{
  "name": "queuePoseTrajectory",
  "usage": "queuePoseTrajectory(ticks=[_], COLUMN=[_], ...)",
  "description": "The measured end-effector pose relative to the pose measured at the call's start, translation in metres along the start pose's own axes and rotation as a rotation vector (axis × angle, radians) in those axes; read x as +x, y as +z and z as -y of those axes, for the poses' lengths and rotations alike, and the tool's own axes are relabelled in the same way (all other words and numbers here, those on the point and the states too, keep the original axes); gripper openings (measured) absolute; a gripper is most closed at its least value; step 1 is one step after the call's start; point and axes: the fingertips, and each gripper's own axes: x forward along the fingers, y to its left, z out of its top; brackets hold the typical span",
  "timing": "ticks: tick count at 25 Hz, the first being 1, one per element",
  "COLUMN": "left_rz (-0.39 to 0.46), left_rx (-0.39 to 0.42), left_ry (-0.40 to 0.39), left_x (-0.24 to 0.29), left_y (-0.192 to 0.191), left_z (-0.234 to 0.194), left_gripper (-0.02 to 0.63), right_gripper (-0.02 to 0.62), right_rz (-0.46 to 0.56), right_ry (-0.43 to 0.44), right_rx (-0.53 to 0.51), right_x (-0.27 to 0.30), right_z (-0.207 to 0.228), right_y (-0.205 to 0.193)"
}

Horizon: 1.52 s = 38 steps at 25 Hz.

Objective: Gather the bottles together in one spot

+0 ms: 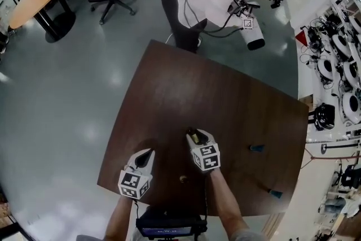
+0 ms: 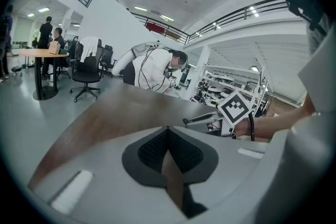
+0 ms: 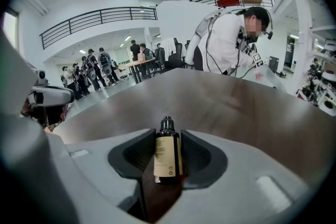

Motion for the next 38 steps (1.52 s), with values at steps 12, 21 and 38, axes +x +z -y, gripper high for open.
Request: queuePoseTrajectory(ticks=[12, 21, 38], left_rz=[-0.011, -0.017, -0.037], left_rx=[0.012, 0.041, 0.104], left_ry=[-0.018, -0.060, -0.136], left_x=[0.000, -0.002, -0.022], left_y=[-0.004, 0.000, -0.019], left_z=[0.009, 0.021, 0.063], left_gripper=[0.002, 0.002, 0.002], right_gripper=[0.150, 0.150, 0.150], right_rz=[0.053, 0.129, 0.250], right_ry=[-0.034, -0.080, -0.109], right_rx=[0.037, 0.088, 0.166], right_x=[-0.022, -0.056, -0.131], right_z=[0.009, 0.013, -0.022], right_y=[-0.009, -0.014, -0.056])
